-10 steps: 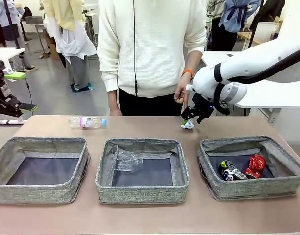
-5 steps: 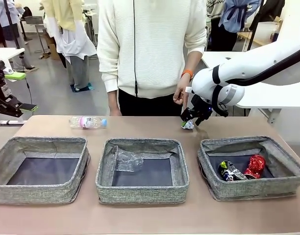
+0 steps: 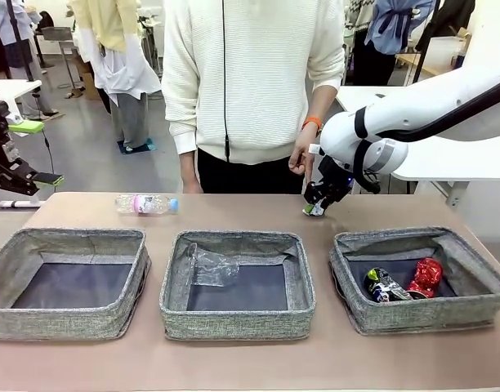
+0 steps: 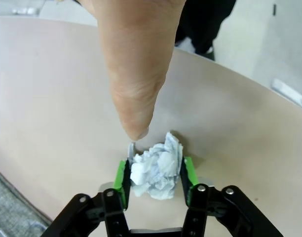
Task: Sort the waste into the appropriate baskets.
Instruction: Pick up the waste item pointed out by the person.
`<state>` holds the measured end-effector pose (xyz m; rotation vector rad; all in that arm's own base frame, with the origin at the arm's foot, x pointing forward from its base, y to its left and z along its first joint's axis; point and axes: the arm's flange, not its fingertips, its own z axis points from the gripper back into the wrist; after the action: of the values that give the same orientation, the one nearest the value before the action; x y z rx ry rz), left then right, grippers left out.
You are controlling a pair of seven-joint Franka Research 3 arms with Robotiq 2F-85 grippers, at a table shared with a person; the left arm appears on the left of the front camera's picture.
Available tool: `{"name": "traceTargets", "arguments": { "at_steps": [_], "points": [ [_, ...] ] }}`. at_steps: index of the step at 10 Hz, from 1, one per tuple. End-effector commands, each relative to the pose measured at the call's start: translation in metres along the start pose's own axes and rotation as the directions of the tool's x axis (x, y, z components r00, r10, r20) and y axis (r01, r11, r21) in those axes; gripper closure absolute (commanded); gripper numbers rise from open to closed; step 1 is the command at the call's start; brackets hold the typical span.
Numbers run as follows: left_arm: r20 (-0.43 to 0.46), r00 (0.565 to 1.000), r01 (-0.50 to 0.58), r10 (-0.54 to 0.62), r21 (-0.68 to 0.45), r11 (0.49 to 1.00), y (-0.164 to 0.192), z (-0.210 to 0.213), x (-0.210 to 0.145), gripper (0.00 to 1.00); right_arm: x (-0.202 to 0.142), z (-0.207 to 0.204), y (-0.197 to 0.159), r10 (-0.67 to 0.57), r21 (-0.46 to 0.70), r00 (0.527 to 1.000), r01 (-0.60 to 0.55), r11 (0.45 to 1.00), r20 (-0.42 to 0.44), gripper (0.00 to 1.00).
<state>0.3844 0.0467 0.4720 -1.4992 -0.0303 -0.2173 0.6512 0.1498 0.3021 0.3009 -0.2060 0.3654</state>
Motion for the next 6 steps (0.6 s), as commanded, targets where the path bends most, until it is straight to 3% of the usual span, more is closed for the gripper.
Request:
{"name": "traceTargets", "arguments": {
  "at_steps": [1,3,6],
  "points": [
    [0.007,1.000,-0.006,0.006,-0.002,1.000,-0.0045,-0.0005,-0.0005,0.00,0.0068,0.0001,0.0006,-0.018,-0.003,1.000,0.018,1.000,-0.014,0.86],
    [0.007,1.000,-0.006,0.006,-0.002,1.000,-0.0045,-0.0005,-0.0005,0.00,0.0077,-0.0011,0.0003,-0.025,-0.006,0.999,0.025,1.000,-0.026,1.00],
    [0.007,1.000,-0.006,0.006,-0.002,1.000,-0.0045,-0.0005,-0.0005,0.00,0.0075,-0.0017,-0.0009,-0.027,0.000,0.999,0.027,1.000,-0.035,1.00]
  ]
}}
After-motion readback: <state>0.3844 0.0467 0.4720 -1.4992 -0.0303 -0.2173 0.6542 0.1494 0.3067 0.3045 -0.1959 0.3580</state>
